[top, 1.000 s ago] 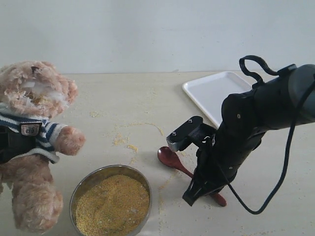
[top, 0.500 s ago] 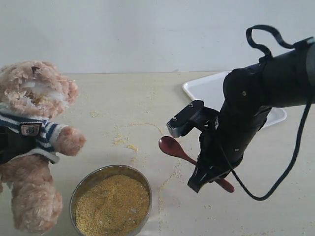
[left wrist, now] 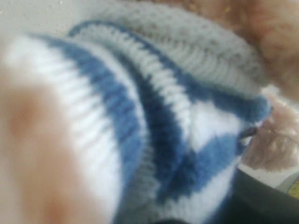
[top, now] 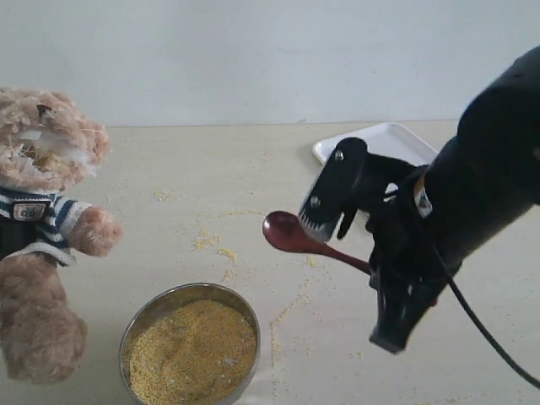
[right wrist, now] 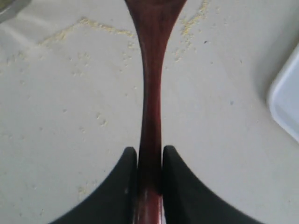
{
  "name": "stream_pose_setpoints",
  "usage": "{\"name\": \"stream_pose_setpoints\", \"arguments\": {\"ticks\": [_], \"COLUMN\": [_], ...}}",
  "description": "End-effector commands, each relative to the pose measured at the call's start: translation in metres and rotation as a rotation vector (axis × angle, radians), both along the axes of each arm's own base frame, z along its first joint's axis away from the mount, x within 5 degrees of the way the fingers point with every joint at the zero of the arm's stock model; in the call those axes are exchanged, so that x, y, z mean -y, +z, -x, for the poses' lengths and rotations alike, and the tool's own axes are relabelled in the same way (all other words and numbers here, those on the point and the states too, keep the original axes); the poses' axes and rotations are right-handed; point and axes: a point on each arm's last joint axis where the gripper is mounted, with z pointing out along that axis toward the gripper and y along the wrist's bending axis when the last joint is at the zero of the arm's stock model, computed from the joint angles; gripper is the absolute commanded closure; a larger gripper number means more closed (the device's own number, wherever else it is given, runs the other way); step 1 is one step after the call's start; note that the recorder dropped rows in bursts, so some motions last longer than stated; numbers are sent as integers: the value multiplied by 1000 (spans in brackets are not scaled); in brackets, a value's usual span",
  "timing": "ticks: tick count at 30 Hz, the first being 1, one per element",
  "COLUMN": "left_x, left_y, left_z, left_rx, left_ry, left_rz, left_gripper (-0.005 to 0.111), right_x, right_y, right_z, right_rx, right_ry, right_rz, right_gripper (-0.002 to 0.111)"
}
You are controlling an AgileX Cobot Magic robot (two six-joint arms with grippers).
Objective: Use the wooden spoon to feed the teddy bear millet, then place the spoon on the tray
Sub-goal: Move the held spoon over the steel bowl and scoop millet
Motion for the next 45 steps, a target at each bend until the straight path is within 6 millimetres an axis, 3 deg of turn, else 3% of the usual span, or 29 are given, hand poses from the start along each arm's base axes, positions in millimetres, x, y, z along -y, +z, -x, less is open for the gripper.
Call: {"name": "stream_pose_setpoints", "arguments": {"ticks": [1,5,9,12,15,20,26,35,45], "left_x": [-2,-2,-2,-2,-2,-2,-1,-3,-4], "left_y": [-4,-8,-8,-8,-8,-8,-8,-8,-8], "left_z": [-4,-7,-7,-7,-7,-7,-6,-7,-7], "left_rx": [-15,-36,-35,-36,-37,-36,-39,-32,-32], "left_ry": [11,31,32,29,26,31,21,40,42], "left_rz": [-9,2,3,5,8,4,12,-4,-5], "left_gripper": [102,102,102,102,102,102,102,102,102], "right_x": [0,-17,-61,-96,-132,-163,-164,-159,-158], "right_y": [0,19,56,71,56,30,-2,-22,-31], "right_z": [33,54,71,62,46,36,39,43,55], "right_rx": [16,135,342,425,425,499,404,332,168], "right_ry": [47,110,229,287,438,532,565,608,608], "right_rz": [168,326,353,385,504,643,699,751,682], "right_gripper": [109,109,109,109,109,109,109,109,109]}}
